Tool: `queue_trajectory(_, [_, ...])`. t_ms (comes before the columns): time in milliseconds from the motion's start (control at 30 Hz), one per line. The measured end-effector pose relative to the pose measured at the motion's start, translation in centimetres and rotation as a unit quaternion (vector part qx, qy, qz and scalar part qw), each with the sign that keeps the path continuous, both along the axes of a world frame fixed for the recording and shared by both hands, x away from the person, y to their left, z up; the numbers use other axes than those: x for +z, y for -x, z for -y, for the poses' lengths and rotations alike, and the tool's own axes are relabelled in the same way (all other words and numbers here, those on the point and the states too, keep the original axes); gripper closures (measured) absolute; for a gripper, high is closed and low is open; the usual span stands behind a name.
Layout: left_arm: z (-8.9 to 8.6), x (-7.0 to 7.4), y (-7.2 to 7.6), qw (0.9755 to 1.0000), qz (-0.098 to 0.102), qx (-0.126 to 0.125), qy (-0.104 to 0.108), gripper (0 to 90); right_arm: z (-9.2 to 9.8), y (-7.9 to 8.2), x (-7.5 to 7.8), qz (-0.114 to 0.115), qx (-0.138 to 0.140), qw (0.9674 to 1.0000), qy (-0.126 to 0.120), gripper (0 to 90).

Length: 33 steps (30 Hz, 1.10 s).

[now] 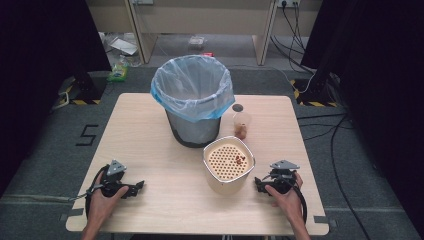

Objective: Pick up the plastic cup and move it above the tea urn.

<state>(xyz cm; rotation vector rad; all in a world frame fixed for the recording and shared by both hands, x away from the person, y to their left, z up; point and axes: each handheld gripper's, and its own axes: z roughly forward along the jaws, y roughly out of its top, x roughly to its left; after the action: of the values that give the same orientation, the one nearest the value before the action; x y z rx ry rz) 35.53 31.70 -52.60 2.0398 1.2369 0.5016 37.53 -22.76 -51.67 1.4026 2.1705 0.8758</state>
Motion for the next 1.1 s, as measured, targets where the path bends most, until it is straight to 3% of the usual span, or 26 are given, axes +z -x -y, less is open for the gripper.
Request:
queue_trajectory(67, [0.0,0.0,0.0,1.0,0.0,0.0,0.0,0.0,0.1,0.1,0.0,0.004,0.002,1.0,-0.001,5.0])
queue_trajectory(167, [0.0,0.0,0.0,1.0,0.0,0.0,0.0,0.0,0.5,0.1,0.2,0.012,-0.001,0.9999,-0.007,19.6])
queue_trajectory(233, [0.0,0.0,0.0,1.0,0.0,0.0,0.0,0.0,0.7,0.2,0.6,0.016,-0.014,0.9996,-0.019,16.4])
queue_trajectory(533, [0.0,0.0,0.0,1.0,0.0,0.0,0.0,0.0,1.7,-0.3,3.4,0.044,-0.004,0.9983,-0.038,16.4])
queue_trajectory(867, [0.0,0.0,0.0,1.0,0.0,0.0,0.0,0.0,1.5,-3.3,7.0,0.066,0.011,0.9972,-0.033,27.5])
queue_trajectory(1100, [0.0,0.0,0.0,1.0,0.0,0.0,0.0,0.0,0.2,-6.4,9.1,0.07,0.004,0.997,-0.032,31.7])
